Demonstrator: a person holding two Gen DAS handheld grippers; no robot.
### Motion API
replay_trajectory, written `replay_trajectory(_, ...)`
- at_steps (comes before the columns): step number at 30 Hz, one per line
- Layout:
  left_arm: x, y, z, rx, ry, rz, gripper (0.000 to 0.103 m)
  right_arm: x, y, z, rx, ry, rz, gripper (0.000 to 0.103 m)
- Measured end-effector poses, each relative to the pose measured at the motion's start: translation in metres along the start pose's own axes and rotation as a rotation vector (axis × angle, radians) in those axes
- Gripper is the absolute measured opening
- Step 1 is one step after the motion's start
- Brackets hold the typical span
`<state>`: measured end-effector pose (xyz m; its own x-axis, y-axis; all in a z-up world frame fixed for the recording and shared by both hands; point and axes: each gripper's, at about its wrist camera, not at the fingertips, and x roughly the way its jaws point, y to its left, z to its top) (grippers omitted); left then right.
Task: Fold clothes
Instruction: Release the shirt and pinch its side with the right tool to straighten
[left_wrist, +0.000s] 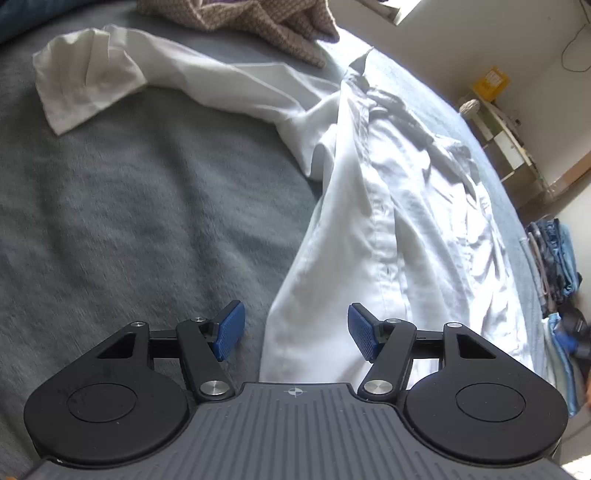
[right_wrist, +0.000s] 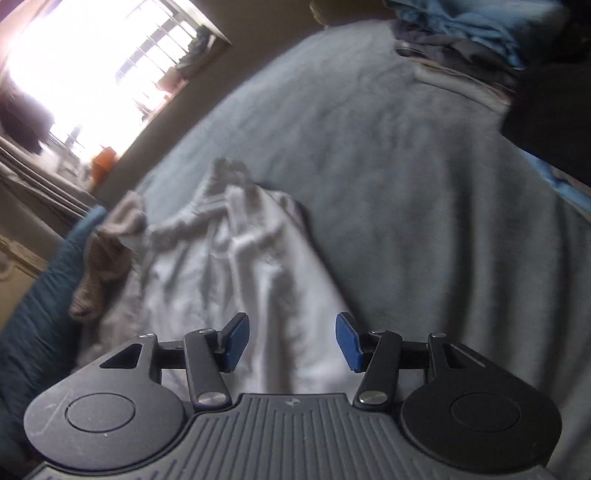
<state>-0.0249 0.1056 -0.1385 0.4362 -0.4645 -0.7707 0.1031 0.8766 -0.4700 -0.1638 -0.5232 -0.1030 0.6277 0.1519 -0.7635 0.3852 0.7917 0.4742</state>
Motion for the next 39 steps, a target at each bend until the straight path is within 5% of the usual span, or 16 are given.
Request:
replay_trajectory(10, 0.001, -0.018, -0.022, -0.003, 0.016, 0.045, 0.062, 0.039, -0.001, -0.081, -0.047, 0.152, 0.007, 0.070)
replay_trajectory(13, 0.001, -0.021, -0.027, -0.010, 0.018, 0.057, 0.062, 0.038, 0.002, -0.090, -0.090, 0.130, -0.030, 0.068)
replay_trajectory(17, 0.002, -0.025, -0.029, 0.005, 0.014, 0.074, 0.062, 0.030, -0.005, -0.086, -0.043, -0.013, -0.098, 0.065)
replay_trajectory(20, 0.003, -0.028, -0.030, 0.021, 0.015, 0.083, 0.062, 0.036, -0.011, -0.087, -0.009, 0.008, -0.070, 0.068)
replay_trajectory(22, 0.005, -0.028, -0.031, 0.017, 0.019, 0.082, 0.062, 0.038, 0.004, -0.095, -0.130, 0.039, -0.087, 0.067)
replay_trajectory(26, 0.008, -0.028, -0.033, 0.008, 0.027, 0.075, 0.062, 0.041, 0.031, -0.110, -0.315, 0.089, -0.163, 0.004)
replay_trajectory(32, 0.009, -0.028, -0.034, 0.004, 0.035, 0.055, 0.062, 0.014, 0.021, -0.086, -0.388, 0.077, -0.350, 0.002)
replay_trajectory(39, 0.011, -0.027, -0.035, -0.001, 0.049, 0.043, 0.062, 0.025, 0.006, -0.085, -0.403, 0.108, -0.435, 0.006)
